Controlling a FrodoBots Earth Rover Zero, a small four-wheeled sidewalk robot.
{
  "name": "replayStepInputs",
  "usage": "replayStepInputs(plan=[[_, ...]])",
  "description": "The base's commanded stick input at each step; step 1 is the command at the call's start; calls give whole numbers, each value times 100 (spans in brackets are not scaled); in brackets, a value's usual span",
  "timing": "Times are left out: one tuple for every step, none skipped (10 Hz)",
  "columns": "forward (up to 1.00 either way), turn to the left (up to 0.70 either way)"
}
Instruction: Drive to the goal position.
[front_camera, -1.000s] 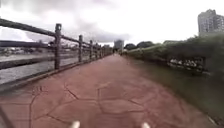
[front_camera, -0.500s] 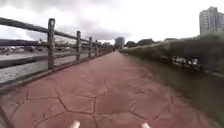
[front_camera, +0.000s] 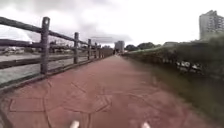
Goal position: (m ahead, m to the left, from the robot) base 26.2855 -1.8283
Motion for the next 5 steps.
replayStepInputs(plan=[[70, 0], [70, 0], [70, 0], [70, 0], [70, 0]])
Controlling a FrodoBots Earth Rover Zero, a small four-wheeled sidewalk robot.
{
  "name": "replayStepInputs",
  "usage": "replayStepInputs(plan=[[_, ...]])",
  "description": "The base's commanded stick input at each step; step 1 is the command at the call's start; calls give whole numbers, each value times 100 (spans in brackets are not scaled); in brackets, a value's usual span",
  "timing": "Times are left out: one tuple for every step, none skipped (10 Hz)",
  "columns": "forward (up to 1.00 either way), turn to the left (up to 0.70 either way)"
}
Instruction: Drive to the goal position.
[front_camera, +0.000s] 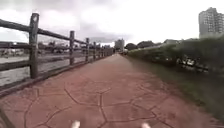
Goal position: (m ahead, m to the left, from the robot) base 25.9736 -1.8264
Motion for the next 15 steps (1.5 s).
replayStepInputs(plan=[[70, 0], [70, 0], [70, 0], [70, 0], [70, 0], [70, 0], [70, 0], [70, 0], [70, 0], [70, 0], [70, 0], [70, 0], [70, 0], [70, 0], [70, 0]])
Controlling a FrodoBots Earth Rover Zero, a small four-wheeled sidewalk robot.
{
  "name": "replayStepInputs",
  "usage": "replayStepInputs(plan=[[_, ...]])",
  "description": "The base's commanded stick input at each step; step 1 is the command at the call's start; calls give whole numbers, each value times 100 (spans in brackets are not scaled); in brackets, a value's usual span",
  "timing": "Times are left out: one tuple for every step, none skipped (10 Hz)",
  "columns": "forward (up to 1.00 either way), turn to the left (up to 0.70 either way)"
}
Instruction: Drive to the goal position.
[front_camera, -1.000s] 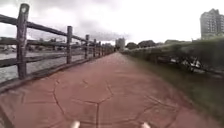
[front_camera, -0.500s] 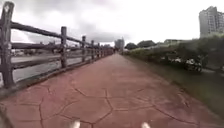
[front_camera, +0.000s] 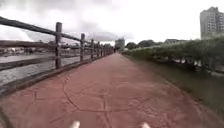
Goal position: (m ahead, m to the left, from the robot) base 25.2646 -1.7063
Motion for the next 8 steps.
replayStepInputs(plan=[[70, 0], [70, 0], [70, 0], [70, 0], [70, 0], [70, 0], [70, 0], [70, 0]])
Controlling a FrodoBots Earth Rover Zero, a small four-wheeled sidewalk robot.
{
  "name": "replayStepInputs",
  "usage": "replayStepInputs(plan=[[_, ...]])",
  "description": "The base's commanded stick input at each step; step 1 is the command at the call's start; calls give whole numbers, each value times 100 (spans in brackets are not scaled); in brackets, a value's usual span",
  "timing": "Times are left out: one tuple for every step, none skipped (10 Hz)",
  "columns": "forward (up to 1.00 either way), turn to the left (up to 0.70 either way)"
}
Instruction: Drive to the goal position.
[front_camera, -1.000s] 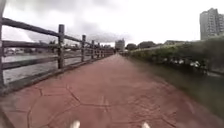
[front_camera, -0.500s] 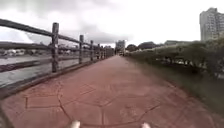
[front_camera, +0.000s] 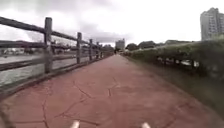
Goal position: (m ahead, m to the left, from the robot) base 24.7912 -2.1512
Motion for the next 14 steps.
replayStepInputs(plan=[[70, 0], [70, 0], [70, 0], [70, 0], [70, 0], [70, 0], [70, 0], [70, 0], [28, 0], [59, 0], [70, 0], [70, 0], [70, 0], [70, 0]])
